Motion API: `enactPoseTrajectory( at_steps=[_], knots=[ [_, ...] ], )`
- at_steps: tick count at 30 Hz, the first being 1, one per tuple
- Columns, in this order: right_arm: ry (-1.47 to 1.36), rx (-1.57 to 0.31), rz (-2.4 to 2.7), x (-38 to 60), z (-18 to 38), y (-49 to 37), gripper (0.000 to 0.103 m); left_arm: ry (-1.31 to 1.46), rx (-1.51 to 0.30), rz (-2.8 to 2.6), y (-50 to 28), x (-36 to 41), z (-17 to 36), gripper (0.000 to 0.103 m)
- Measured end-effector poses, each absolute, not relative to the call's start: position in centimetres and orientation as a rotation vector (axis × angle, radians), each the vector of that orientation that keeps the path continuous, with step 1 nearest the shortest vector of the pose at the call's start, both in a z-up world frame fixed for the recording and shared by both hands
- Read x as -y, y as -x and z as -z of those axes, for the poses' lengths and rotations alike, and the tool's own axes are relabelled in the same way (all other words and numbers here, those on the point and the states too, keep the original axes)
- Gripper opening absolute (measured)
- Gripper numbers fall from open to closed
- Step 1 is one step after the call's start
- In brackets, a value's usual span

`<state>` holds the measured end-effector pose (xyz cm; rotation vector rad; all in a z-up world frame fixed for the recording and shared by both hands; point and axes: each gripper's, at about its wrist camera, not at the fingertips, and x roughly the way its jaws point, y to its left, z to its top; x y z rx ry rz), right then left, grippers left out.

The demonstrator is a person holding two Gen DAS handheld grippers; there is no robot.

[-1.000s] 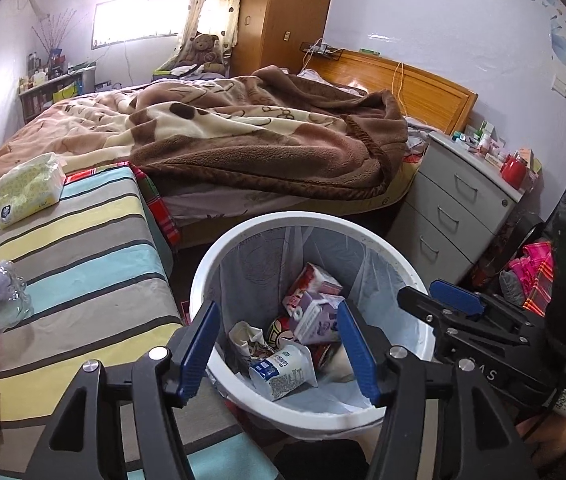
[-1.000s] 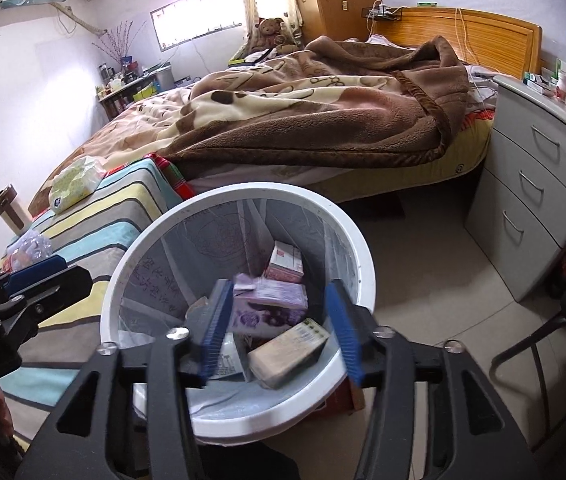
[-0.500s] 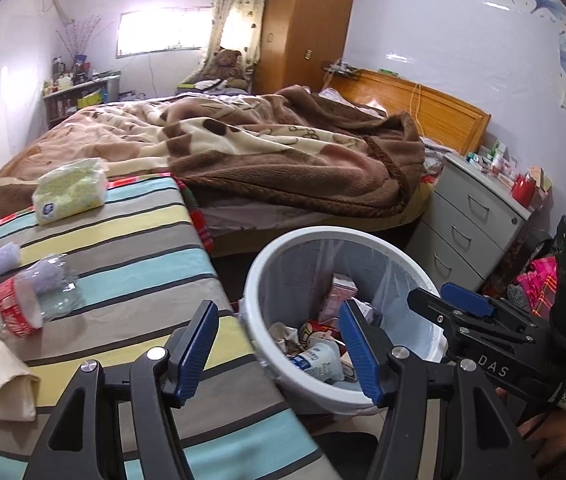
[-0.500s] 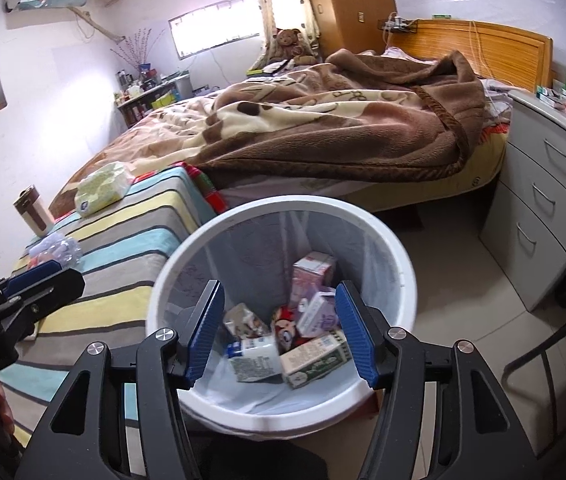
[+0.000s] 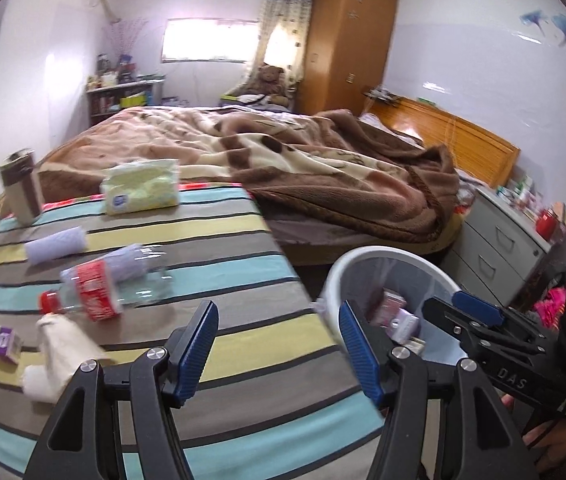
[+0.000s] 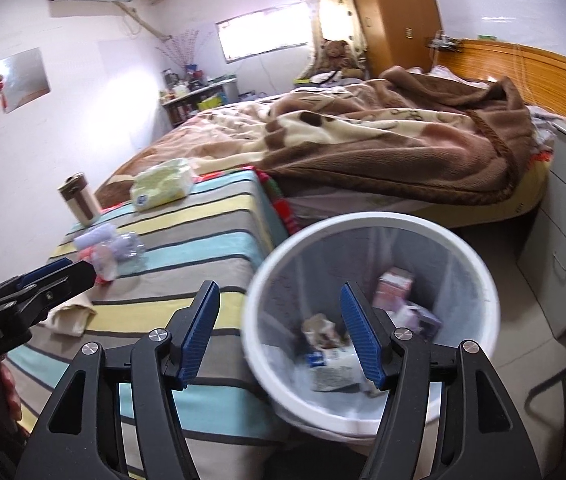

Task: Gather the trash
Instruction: 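Move both open tools back over the bed toward the remaining trash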

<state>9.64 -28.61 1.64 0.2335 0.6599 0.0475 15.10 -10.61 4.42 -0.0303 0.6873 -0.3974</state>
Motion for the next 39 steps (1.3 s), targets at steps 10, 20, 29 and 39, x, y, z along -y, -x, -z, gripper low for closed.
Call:
enactPoseTrajectory(
  at_steps=[10, 20, 29, 39],
  knots=[
    [-0.192, -0.667, -0.19, 23.1, -1.6, -10.9, 0.071, 0.108, -0.683, 0.257, -16.0, 2.8, -4.3, 0.063],
    [-0.166, -0.709, -0.331, 17.5, -0.8, -12.6, 0.071, 0.17, -0.683, 0.105, -16.6, -4.8, -3.6, 0.063],
    [-0.126, -0.742, -0.444, 13.1, -0.3, -13.7, 0.071, 0.221, -0.701, -0.033, -17.3, -10.9, -2.5, 0.063],
    [-0.096, -0.781, -0.493, 9.6, 0.4, -15.3, 0.072, 0.284, -0.754, -0.131, -18.2, -16.1, 0.0, 0.063]
  ],
)
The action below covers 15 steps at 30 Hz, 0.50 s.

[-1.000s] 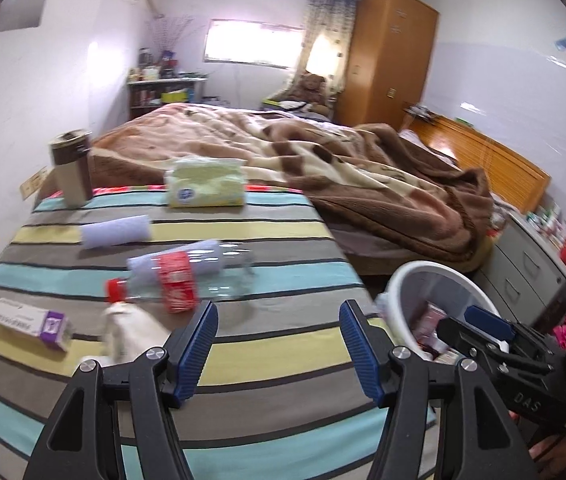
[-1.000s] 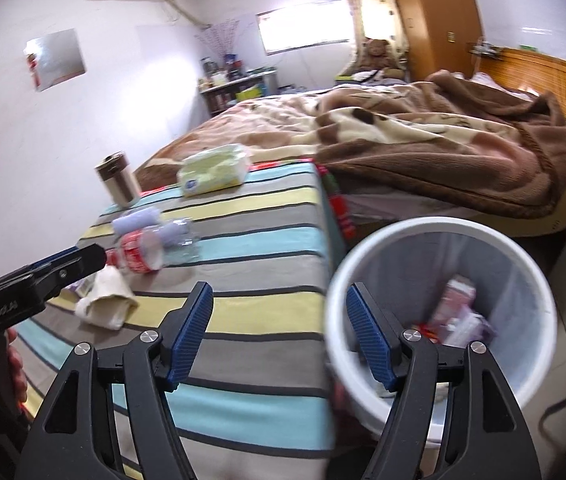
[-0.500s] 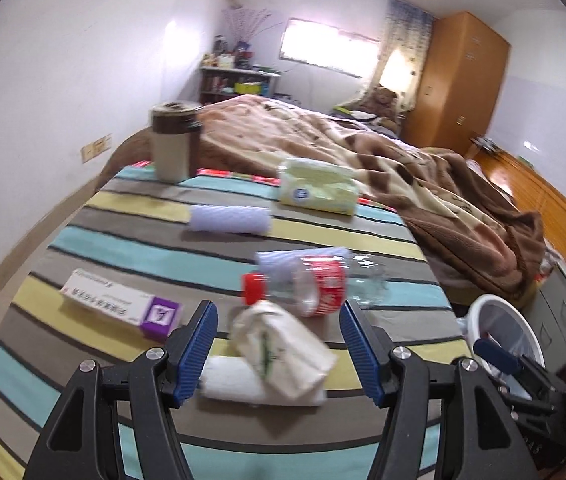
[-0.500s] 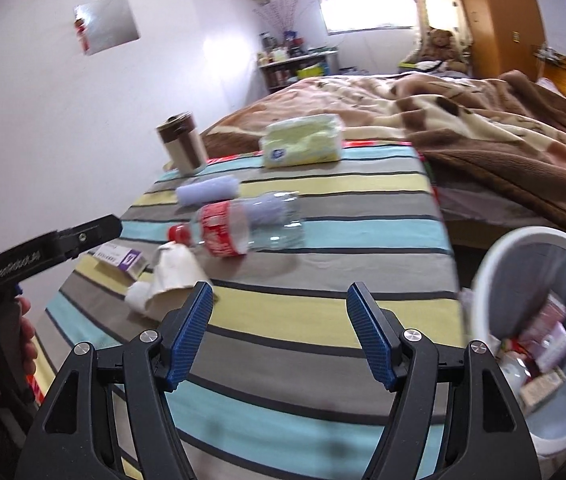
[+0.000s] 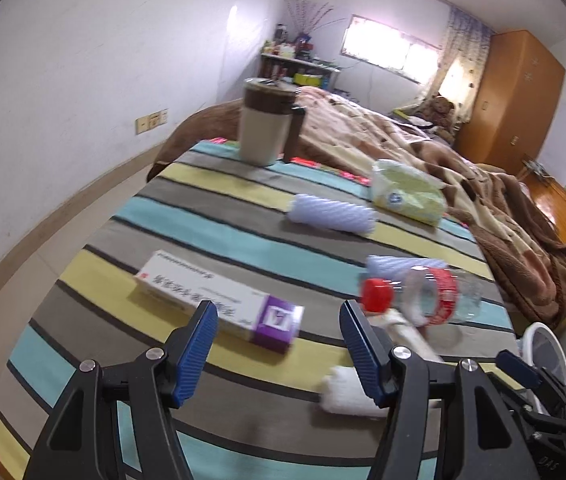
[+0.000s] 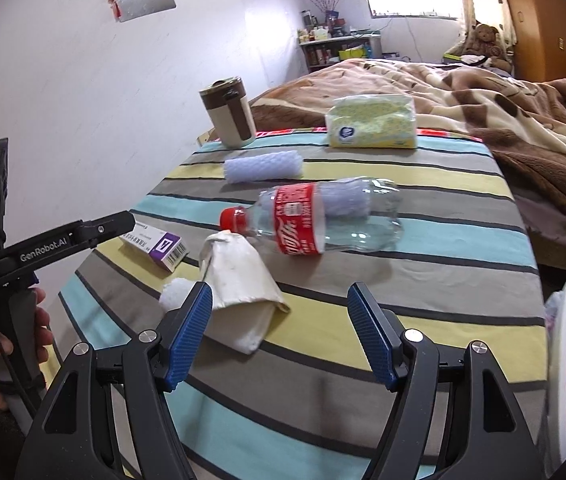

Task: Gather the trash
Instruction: 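Move both open tools back over the bed toward the remaining trash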

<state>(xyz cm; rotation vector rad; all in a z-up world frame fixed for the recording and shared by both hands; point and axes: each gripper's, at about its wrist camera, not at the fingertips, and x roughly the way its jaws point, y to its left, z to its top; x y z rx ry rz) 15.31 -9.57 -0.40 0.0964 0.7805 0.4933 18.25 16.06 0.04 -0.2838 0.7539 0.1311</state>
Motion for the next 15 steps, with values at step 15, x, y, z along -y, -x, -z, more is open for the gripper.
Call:
enactPoseTrajectory(
  at_steps=[15],
  knots=[
    [-0.047, -0.83, -0.54, 5.7, 1.2, -17.8, 0.075, 0.375, -0.811, -0.196, -21.6, -20.6, 3.0, 0.063]
  ],
)
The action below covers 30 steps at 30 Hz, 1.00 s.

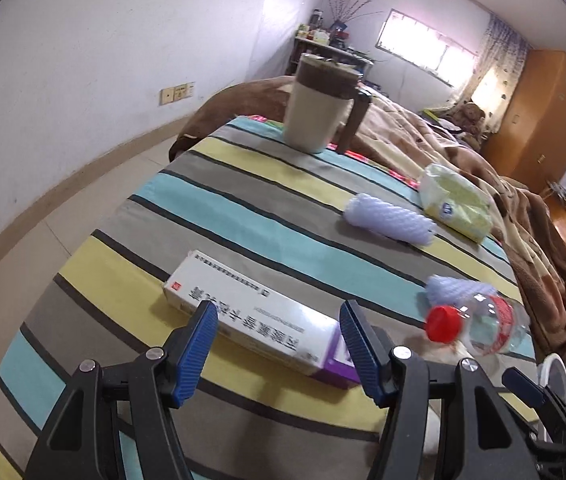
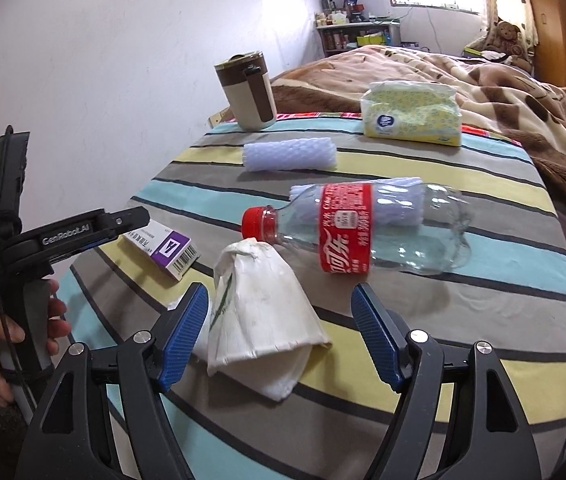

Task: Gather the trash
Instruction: 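Move both open tools back over the bed toward the remaining trash, then grasp the white medicine box with the left tool while the right tool grasps the crumpled paper cup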

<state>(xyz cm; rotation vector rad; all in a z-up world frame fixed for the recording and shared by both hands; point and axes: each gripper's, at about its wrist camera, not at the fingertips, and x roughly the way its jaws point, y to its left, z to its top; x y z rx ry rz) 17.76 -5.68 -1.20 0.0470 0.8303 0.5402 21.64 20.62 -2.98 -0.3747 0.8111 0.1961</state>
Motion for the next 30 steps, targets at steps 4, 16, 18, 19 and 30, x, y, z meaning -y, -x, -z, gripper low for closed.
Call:
enactPoseTrajectory(
  at_steps=[4, 16, 18, 19, 30],
  knots=[
    [-0.02, -0.845, -0.547, 4.8, 1.4, -18.0, 0.075, 0.397, -0.828, -0.194, -22.6, -21.0, 3.6, 0.063],
    [-0.006, -0.898, -0.56, 4.6, 2.2, -18.2, 0.065, 0.369, -0.849, -0.171, -25.1, -19.4, 3.6, 0.067],
    [-0.014, -0.903, -0.564, 4.7, 2.2, -18.2, 0.065, 0.359, -0.854, -0.165, -25.0, -19.0, 3.5, 0.067],
    [-0.007, -0.904, -0.562, 4.6, 2.2, -18.2, 0.065, 0.352, -0.856, -0.175, -24.9, -19.0, 3.5, 0.067],
    [-0.029, -0.915, -0.564, 5.1, 2.5, -18.5, 0.065, 0.381, -0.93, -0.232, -23.9, -18.9, 4.9, 0.07]
  ],
)
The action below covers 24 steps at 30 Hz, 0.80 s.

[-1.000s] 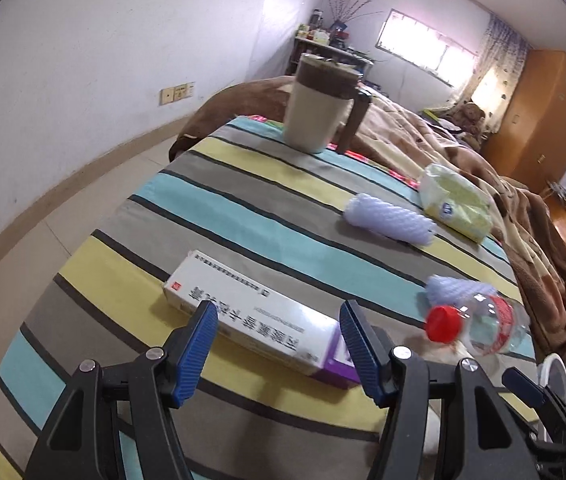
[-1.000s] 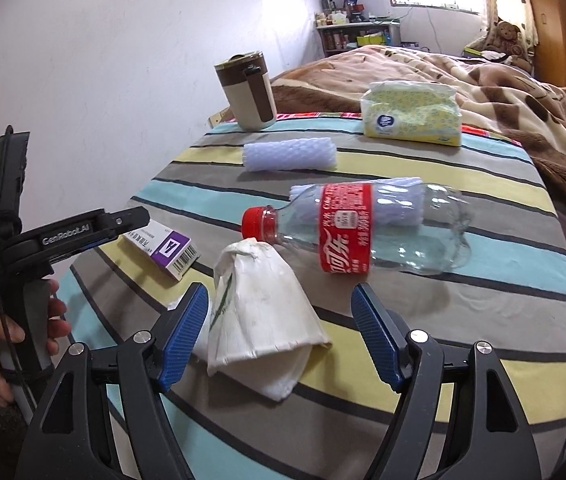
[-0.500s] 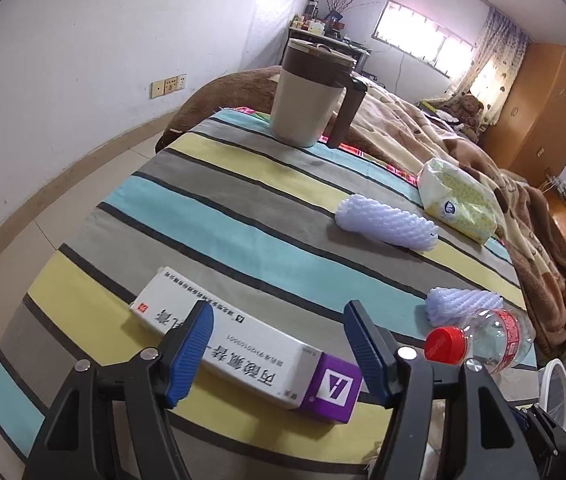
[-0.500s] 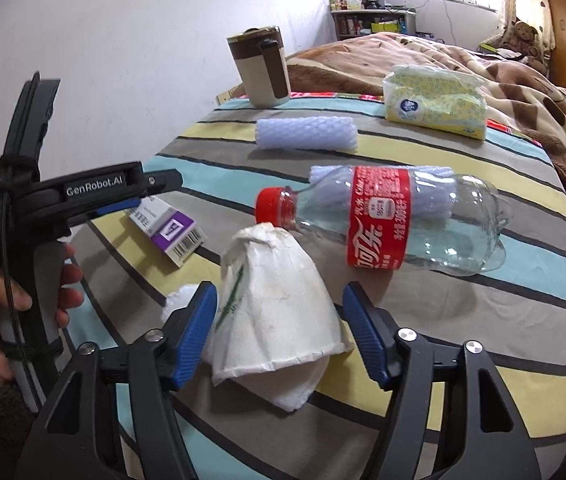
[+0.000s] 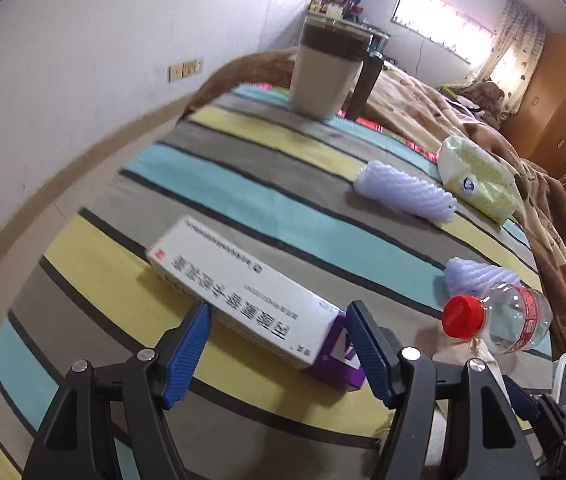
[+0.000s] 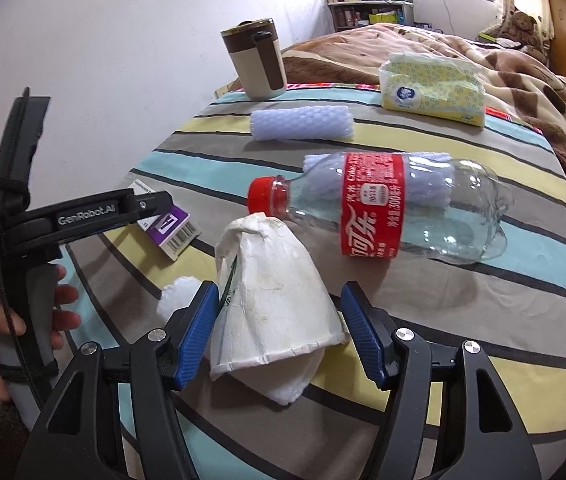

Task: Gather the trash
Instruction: 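Grasp the white medicine box with the left tool while the right tool grasps the crumpled paper cup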

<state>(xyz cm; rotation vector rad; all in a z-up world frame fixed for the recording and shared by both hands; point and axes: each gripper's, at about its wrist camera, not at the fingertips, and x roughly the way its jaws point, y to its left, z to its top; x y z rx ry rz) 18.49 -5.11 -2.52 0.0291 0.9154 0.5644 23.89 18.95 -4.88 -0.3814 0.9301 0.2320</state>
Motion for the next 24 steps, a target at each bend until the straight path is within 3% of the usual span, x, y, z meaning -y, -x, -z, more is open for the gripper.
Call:
enactPoseTrajectory(
  at_steps=[7, 16, 24],
  knots=[
    [-0.025, -0.913, -0.56, 5.6, 2.6, -18.6, 0.065, 0.381, -0.938, -0.238, -25.6, -18.5, 5.0, 0.07],
    [-0.044, -0.901, -0.561, 6.1, 2.5, -18.4, 0.045, 0.291, -0.948, -0.23, -25.8, -17.4, 5.9, 0.07],
    [-0.045, -0.871, -0.573, 6.8, 1.9, -17.3, 0.037, 0.235, -0.946, -0.182, -24.5, -16.7, 5.5, 0.045]
  ],
)
